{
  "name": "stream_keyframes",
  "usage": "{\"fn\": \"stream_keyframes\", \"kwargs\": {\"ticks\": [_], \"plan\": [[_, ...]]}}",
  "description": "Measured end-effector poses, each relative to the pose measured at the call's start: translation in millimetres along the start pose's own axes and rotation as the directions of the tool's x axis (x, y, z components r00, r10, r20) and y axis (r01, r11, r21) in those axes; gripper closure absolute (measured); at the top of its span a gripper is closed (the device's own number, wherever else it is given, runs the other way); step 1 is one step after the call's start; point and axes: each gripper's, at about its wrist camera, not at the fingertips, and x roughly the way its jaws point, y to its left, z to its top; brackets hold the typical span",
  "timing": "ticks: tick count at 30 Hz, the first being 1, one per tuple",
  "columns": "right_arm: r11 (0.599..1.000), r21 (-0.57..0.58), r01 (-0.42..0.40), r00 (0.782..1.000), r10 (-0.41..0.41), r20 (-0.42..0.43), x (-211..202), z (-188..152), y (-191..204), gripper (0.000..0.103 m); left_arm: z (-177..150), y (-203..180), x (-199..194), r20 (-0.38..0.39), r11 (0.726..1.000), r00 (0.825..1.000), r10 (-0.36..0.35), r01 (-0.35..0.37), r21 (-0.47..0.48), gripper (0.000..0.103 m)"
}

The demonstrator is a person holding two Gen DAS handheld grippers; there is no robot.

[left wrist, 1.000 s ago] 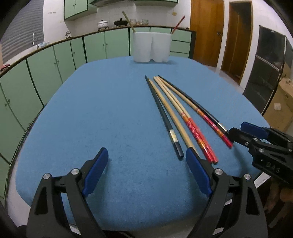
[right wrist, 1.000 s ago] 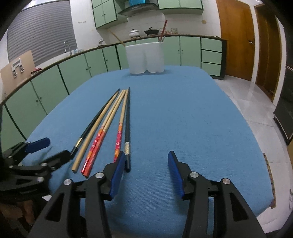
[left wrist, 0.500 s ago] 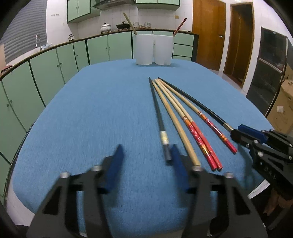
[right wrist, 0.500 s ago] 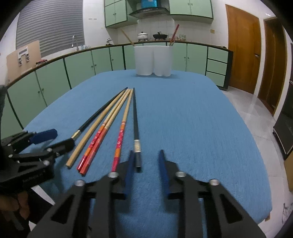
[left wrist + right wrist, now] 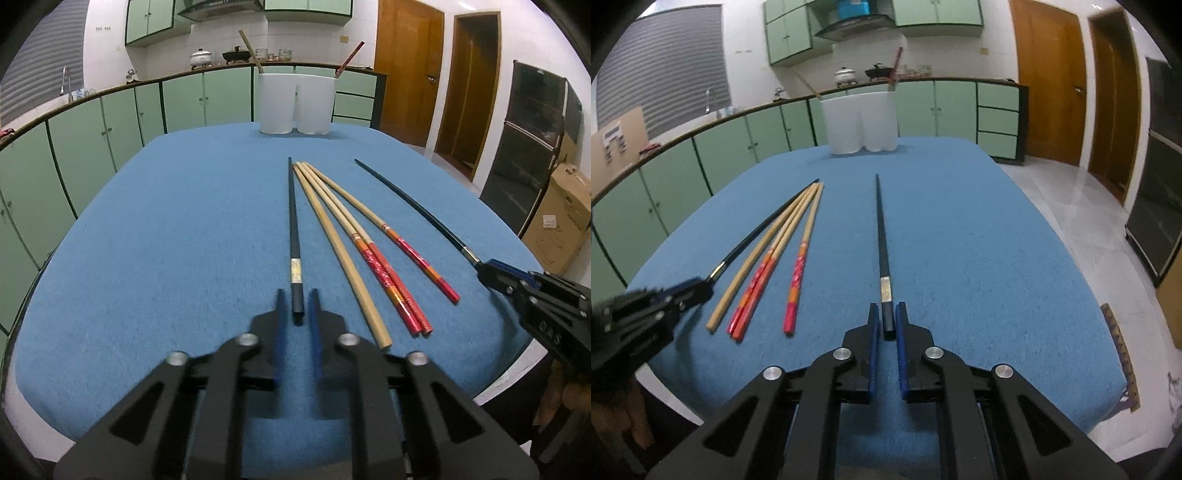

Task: Organize utensils
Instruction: 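Grasp a black chopstick with the right tool while the left tool grasps another black chopstick, then lift both black chopsticks and carry them toward the white holder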

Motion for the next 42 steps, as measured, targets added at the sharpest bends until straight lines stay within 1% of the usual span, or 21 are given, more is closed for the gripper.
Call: {"fn": "stream_keyframes", "kwargs": {"ticks": [1,2,5,8,9,10,11,12,13,19,27,32,35,42], "plan": [[1.000,-0.007,0.003,1.000,-0.002,0.005,-0.8,-1.1,0.7,0.093,0.8,1.4,1.1,0.005,1.000,1.000,0.021,-0.021,-0.002,0.045],[1.000,-0.012,0.004,1.000,-0.004,0.007,-0.3,-1.7,1.4,0.093,0.8,2.6,2.2,0.009,0.999,0.999,0.037,-0.037,-0.009,0.039],[1.000,-0.025,0.010,1.000,-0.009,0.017,0.6,-2.7,2.7,0.093,2.3,3.8,7.4,0.012,0.999,0.999,0.043,-0.043,-0.004,0.039],[0.998,-0.061,0.020,0.999,-0.018,0.034,2.6,-4.4,7.6,0.093,2.5,1.3,9.2,0.023,1.000,1.000,0.020,-0.021,0.012,0.046],[0.997,-0.069,0.021,0.999,-0.019,0.037,3.3,-4.8,8.0,0.093,2.9,0.9,9.8,0.028,1.000,1.000,0.007,-0.008,0.016,0.053],[0.997,-0.076,0.022,0.999,-0.019,0.040,3.3,-4.5,8.2,0.093,3.6,0.3,10.3,0.033,1.000,0.999,-0.006,0.005,0.021,0.063],[0.996,-0.084,0.024,0.999,-0.020,0.042,3.5,-4.6,9.3,0.093,4.4,-0.2,10.8,0.036,0.999,0.999,-0.021,0.020,0.026,0.069],[0.996,-0.087,0.024,0.999,-0.020,0.043,3.5,-4.7,9.6,0.094,4.9,0.0,11.2,0.036,0.999,0.999,-0.038,0.037,0.027,0.084],[0.996,-0.087,0.022,0.999,-0.018,0.042,3.4,-4.2,9.6,0.096,5.6,0.0,11.8,0.035,0.999,0.998,-0.047,0.046,0.027,0.095],[0.997,-0.073,0.006,0.999,-0.004,0.038,-3.8,-2.2,7.4,0.096,7.6,2.6,0.6,0.043,0.997,0.996,-0.077,0.077,0.001,0.096],[0.999,-0.051,-0.017,0.994,0.022,0.108,-42.5,14.8,9.6,0.096,20.2,11.3,-42.9,0.081,0.994,0.993,-0.083,0.089,-0.070,0.096],[0.999,-0.035,-0.016,0.991,0.020,0.131,-63.3,25.0,5.9,0.096,30.9,20.6,-69.9,0.112,0.991,0.991,-0.073,0.085,-0.107,0.096],[0.999,-0.033,-0.015,0.987,0.020,0.156,-75.1,37.2,4.4,0.097,36.5,22.4,-84.1,0.134,0.991,0.989,-0.064,0.079,-0.111,0.096],[0.999,-0.039,-0.025,0.977,0.033,0.210,-92.8,70.9,5.4,0.097,63.6,23.7,-114.7,0.212,0.993,0.976,-0.057,0.077,-0.087,0.097]]}}
